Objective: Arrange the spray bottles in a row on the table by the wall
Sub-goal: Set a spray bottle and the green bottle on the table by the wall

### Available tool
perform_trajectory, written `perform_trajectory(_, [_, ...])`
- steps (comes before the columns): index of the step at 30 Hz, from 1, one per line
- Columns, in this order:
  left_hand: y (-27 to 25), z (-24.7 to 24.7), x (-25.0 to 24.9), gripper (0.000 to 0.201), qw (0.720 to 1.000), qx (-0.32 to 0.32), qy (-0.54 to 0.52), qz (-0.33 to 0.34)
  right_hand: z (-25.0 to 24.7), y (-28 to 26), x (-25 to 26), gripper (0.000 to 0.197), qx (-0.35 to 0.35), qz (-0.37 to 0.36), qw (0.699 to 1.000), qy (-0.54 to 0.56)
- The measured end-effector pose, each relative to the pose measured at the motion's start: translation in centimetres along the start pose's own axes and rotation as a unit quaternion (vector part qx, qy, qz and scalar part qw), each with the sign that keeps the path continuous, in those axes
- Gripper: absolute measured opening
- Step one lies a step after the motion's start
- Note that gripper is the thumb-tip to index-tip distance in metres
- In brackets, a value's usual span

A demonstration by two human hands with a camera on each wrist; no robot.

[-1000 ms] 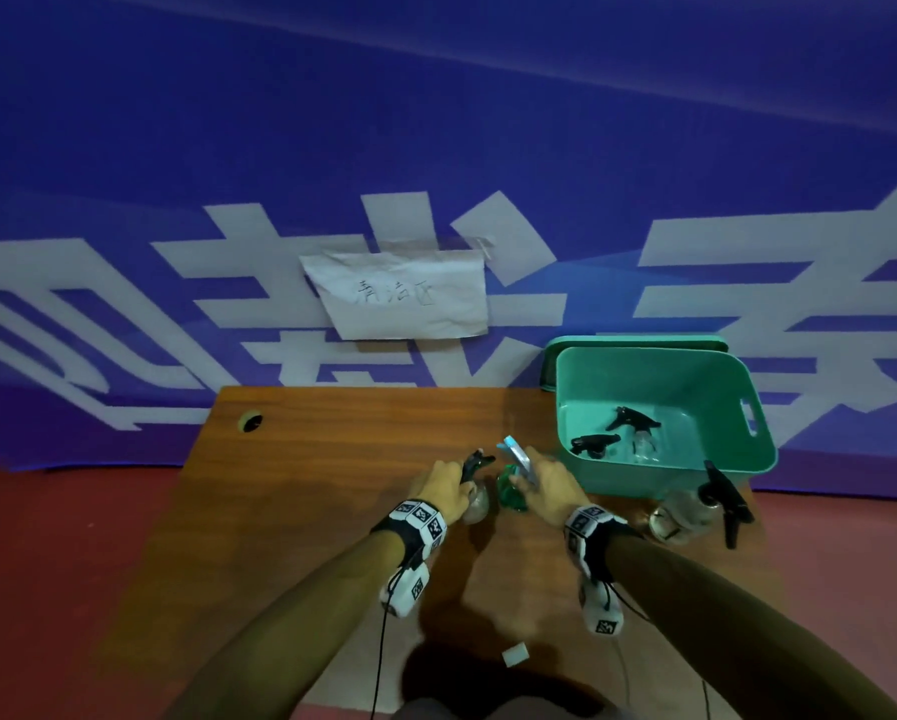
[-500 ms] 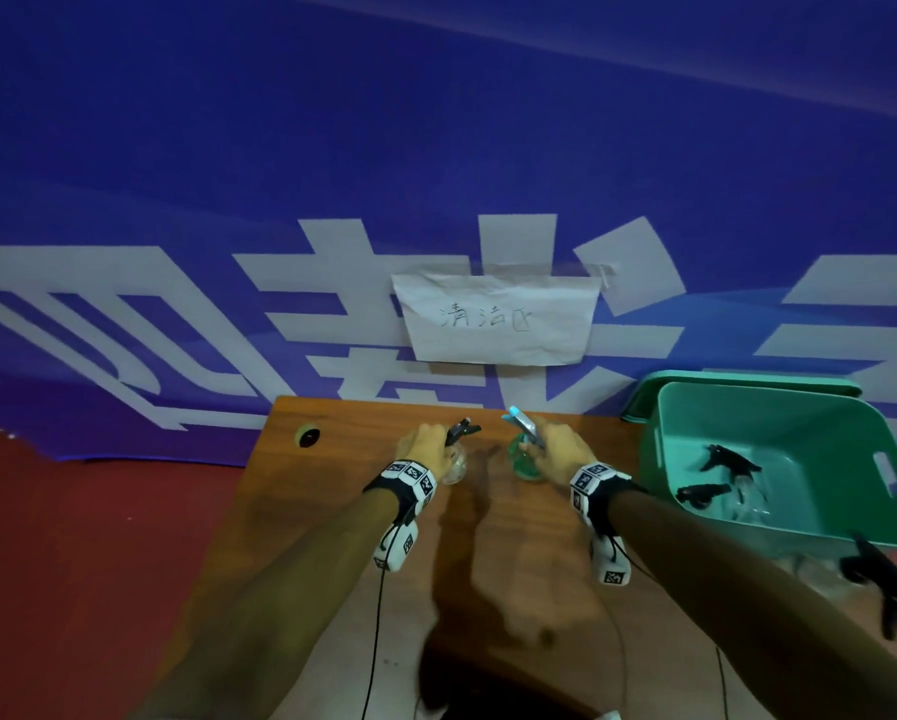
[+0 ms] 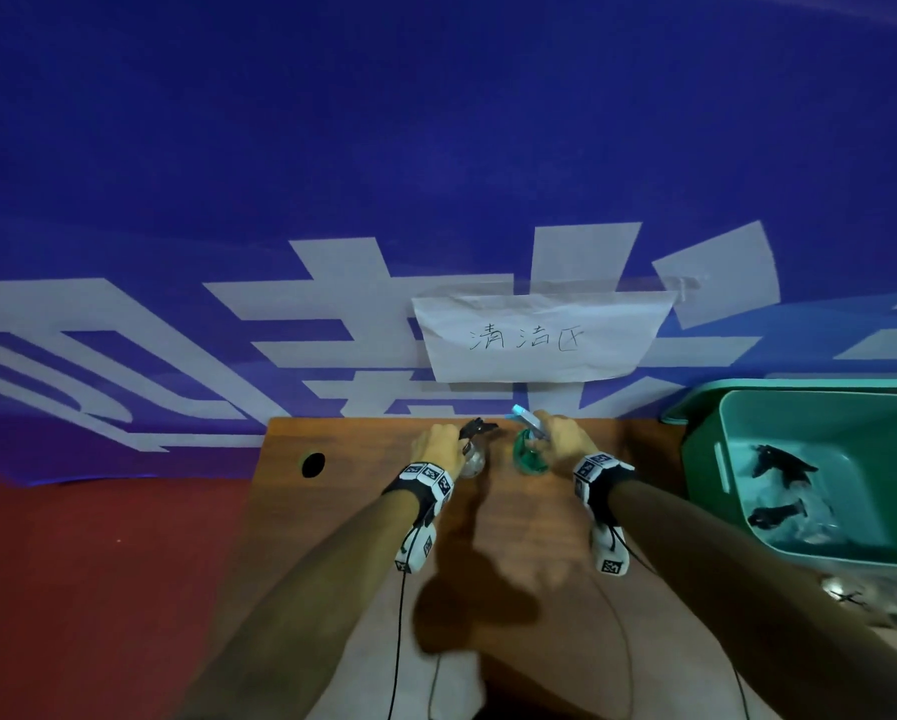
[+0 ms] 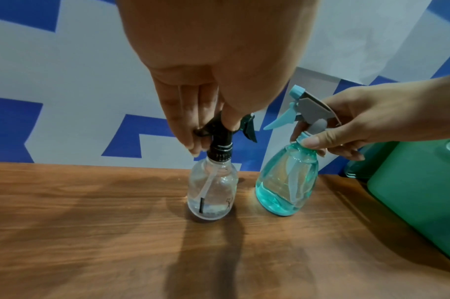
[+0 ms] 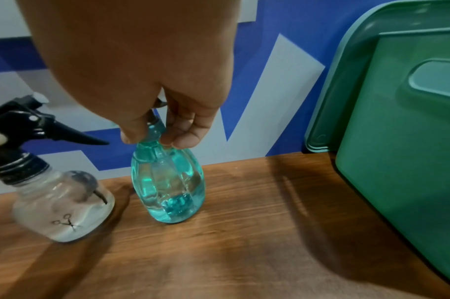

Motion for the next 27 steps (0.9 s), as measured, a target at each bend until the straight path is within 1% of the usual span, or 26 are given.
perform_trajectory(5, [2.3, -0.4, -0.2, 0.022, 1.0, -0.02, -0.017, 0.013, -0.2, 1.7, 1.2, 0.029, 0.002, -0.007, 1.0, 0.026])
perform_trajectory(9, [3.6, -0.5, -0.4, 0.025, 0.999, -0.025, -0.034, -0.014, -0.2, 2.9, 1.9, 0.025, 0.009, 0.004, 1.0, 0.024])
perform_trajectory(11, [3.9, -0.5, -0.7, 0.023, 0.999, -0.023, -0.041, -0.018, -0.2, 3.3, 2.2, 0.023, 0.004, 0.014, 0.999, 0.034])
perform_trajectory(15, [4.2, -0.6, -0.9, 0.017, 0.999, -0.012, -0.04, 0.0, -0.1, 3.9, 2.6, 0.027, 0.026, 0.014, 0.999, 0.023])
perform_trajectory(19, [4.3, -1.0, -1.2, 0.021, 0.998, -0.012, -0.051, 0.016, -0.1, 4.0, 2.7, 0.029, 0.04, 0.017, 0.999, 0.009])
perform_trajectory(22, [4.1, -1.1, -1.5, 0.022, 0.999, 0.0, -0.034, 0.002, 0.0, 3.7, 2.8, 0.027, 0.028, 0.009, 1.0, 0.007])
perform_trajectory(27, [3.8, -1.2, -2.4, 0.023, 0.998, 0.01, -0.067, -0.018, -0.3, 3.2, 3.2, 0.027, 0.001, 0.022, 0.999, -0.03])
Point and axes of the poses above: each hand's wrist, its own y-axis towards the middle knuckle, its own z-axis out of the palm, x = y × z, the point moved 6 cm from there along y, towards the middle knuckle, and after that the axes turned 1 degree about z, right-handed, at the moved point
